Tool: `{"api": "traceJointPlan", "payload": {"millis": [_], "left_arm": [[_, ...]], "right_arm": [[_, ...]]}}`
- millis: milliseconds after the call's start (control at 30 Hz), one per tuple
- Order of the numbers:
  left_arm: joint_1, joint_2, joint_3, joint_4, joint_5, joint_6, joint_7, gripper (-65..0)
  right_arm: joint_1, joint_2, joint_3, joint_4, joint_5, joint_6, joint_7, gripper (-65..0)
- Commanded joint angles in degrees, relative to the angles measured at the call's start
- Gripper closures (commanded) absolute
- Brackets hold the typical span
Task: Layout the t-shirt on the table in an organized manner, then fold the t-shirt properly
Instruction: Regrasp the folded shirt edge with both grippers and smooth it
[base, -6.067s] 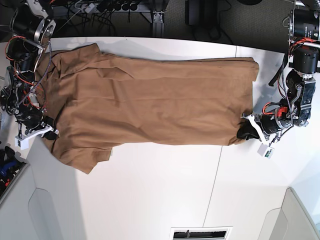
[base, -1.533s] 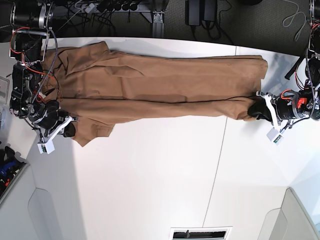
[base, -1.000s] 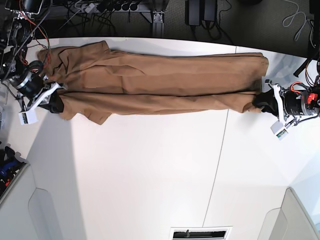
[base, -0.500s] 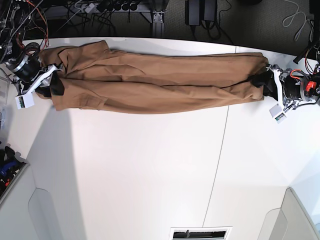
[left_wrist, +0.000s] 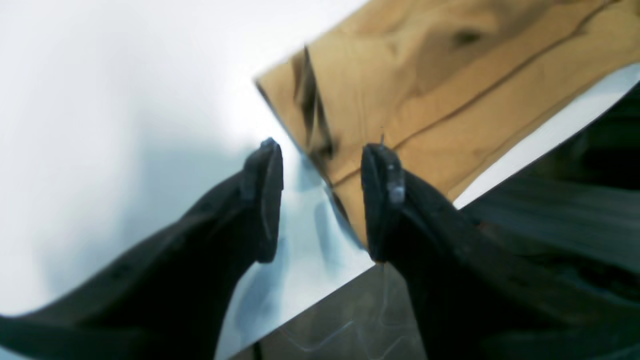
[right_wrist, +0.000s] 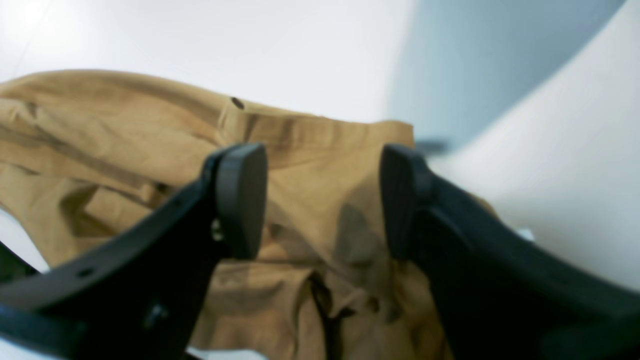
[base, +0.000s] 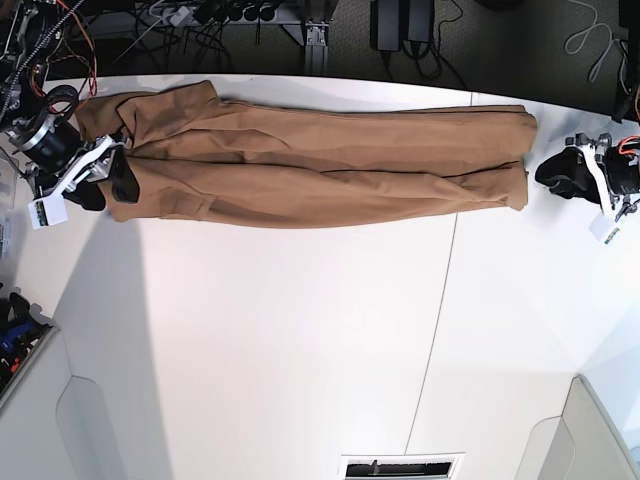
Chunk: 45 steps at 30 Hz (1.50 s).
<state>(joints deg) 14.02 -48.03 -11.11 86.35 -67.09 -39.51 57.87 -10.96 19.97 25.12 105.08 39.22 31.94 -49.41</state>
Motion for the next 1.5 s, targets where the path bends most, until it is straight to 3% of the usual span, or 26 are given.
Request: {"api": "traceJointPlan", "payload": {"millis": [0,167,333,400,600,733,867,1133,1467], "left_arm": [[0.09,-0.24,-2.29,0.7,-1.2,-0.49,-0.9,-28.9],[0.66,7.26,-10.86,0.66,-1.27,-0.49,-1.05,-28.9],[2.23,12.55,-11.26,0.57,-0.35,-0.49,-1.11,-36.2],[2.36,14.58,-11.26,0.48,1.01,-0.49,-1.86,-36.4],[2.34,19.04,-11.26,-0.39,5.4,-0.31,-5.2,-36.4],[2.34,21.55,-11.28,-1.79,10.1,1.64,-8.02,-36.4],[2.36,23.61,-12.13,-1.95,14.23,3.58,-9.25,-36.4],[4.52,24.87,-18.62,0.35,10.95,1.31,-9.2,-36.3],[6.14,26.03,-18.69,2.95,12.44,1.36,-10.54,-36.3]], "right_arm": [[0.44,0.74,0.42,1.25,1.53,0.22,0.92,-35.6],[0.26,-2.19,0.35,1.2,1.75,0.24,0.79,-35.6],[-1.18,-5.75,0.35,1.2,1.75,0.24,0.68,-35.6],[-1.2,-6.54,0.35,1.2,1.75,0.24,0.5,-35.6],[-1.33,-6.82,0.35,1.2,1.68,0.24,-0.15,-35.6],[-1.33,-6.82,0.35,1.2,1.49,0.24,-0.37,-35.6],[-1.36,-6.8,0.35,1.2,1.51,0.24,-0.57,-35.6],[-3.06,-6.78,0.35,1.2,1.53,0.24,-0.59,-35.6],[-3.08,-6.8,0.35,1.2,1.7,0.24,-0.59,-35.6]]}}
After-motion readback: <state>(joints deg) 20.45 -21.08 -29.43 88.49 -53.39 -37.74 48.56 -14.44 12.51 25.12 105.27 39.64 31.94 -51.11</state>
